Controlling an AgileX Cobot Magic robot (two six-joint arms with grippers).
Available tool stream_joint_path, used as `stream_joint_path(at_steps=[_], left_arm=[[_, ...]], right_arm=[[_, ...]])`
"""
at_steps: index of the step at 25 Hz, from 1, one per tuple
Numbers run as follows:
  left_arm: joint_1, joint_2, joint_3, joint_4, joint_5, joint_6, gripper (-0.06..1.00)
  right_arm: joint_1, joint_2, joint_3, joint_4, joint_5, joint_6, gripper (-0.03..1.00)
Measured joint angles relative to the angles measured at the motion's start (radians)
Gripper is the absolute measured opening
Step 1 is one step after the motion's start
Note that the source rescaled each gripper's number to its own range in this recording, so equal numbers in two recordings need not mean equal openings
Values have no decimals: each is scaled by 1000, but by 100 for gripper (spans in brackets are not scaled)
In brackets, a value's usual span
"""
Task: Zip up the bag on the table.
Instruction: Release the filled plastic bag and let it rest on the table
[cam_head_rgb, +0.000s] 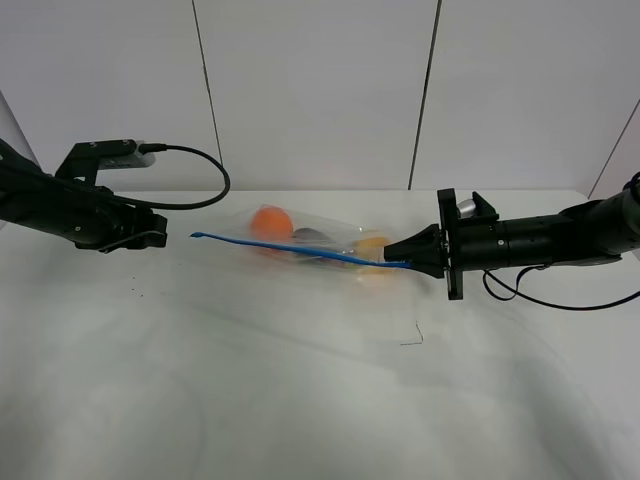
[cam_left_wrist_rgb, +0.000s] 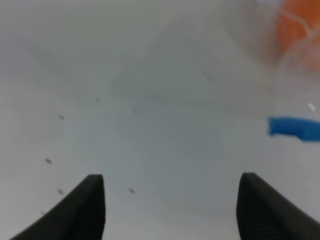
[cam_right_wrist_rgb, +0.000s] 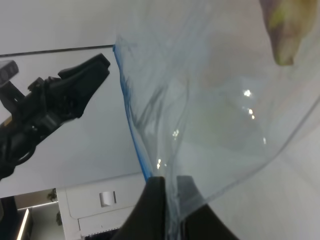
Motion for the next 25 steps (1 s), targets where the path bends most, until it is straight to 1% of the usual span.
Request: stream_joint_path(at_steps=[1,3,5,6,8,9,11,13,14,16,17,19,21,25], left_arm=[[0,-1,-8,0,28,0,81],[0,-1,-27,3,88,-4,90],[0,-1,-65,17,157,-22,96],[0,-1,-87,30,201,-45,98],[0,-1,-148,81,288,-122,99],[0,-1,-176,127,340,-189,99],[0,-1,-238,244,452,-343,100],[0,-1,-279,383,554,-479,100],[0,-1,-294,439,603,-521,100],[0,-1,-311,504,674,-559,100],[0,-1,-314,524,699,-568,100],[0,-3,-317,531,735,-574,100],[0,-6,-318,527,787,-576,100],[0,-11,-317,511,926,-577,100]], right_arm=[[0,0,0,0,0,0,0],[0,0,0,0,0,0,0],[0,0,0,0,0,0,0],[0,0,0,0,0,0,0],[0,0,0,0,0,0,0],[0,0,0,0,0,0,0],[0,0,0,0,0,0,0],[0,0,0,0,0,0,0],[0,0,0,0,0,0,0],[0,0,0,0,0,0,0],[0,0,0,0,0,0,0],[0,0,0,0,0,0,0],[0,0,0,0,0,0,0],[0,0,0,0,0,0,0]])
